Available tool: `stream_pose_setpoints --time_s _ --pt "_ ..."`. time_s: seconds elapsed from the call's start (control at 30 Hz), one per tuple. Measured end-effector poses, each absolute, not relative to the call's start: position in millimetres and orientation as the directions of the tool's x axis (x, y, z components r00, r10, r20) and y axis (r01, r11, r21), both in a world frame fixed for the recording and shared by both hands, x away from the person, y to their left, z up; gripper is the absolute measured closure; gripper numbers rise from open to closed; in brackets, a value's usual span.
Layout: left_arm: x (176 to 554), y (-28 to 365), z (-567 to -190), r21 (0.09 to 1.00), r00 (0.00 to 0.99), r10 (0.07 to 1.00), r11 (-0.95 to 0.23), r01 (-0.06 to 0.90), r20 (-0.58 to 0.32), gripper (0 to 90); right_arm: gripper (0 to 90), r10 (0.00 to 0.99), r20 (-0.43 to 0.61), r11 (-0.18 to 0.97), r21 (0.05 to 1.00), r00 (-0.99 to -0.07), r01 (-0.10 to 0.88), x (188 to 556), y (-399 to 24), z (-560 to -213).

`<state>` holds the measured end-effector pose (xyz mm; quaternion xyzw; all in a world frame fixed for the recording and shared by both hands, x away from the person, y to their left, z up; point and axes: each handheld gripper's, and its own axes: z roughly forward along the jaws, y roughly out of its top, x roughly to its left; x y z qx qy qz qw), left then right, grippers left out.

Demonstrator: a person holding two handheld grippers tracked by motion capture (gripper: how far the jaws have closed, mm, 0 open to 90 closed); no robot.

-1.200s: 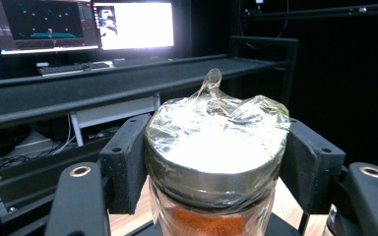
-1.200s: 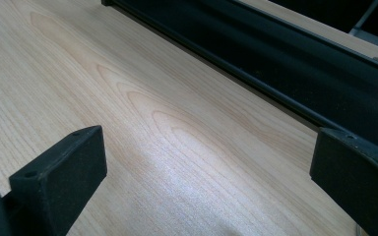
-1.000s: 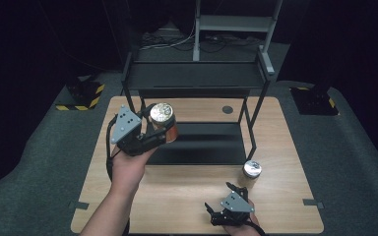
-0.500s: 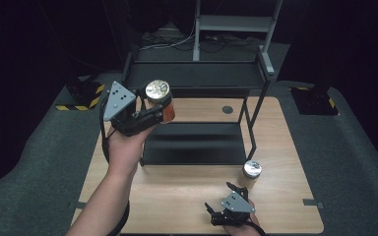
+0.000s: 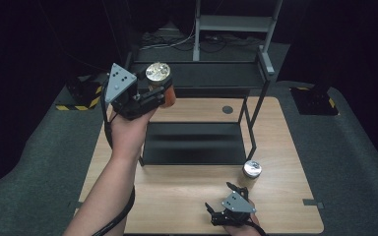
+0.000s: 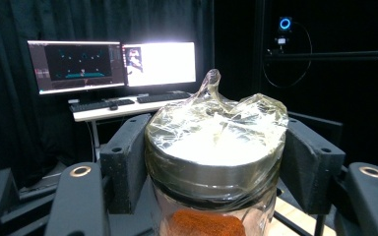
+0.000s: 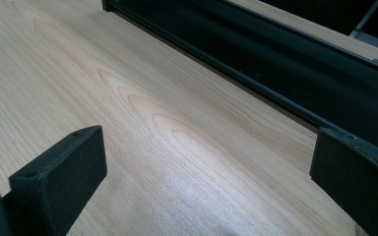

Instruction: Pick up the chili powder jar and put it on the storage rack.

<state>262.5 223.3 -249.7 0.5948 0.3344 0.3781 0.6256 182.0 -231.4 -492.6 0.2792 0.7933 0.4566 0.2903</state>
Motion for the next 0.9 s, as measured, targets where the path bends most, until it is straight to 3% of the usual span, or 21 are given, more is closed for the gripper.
stream_pose_setpoints --time_s 0.9 --pt "314.0 193.7 -237.8 0.998 0.399 0.917 0.005 -0.067 0.022 34.4 0.0 0.692 -0.226 0.442 0.884 -0.685 0.154 180.6 -231.4 -493.7"
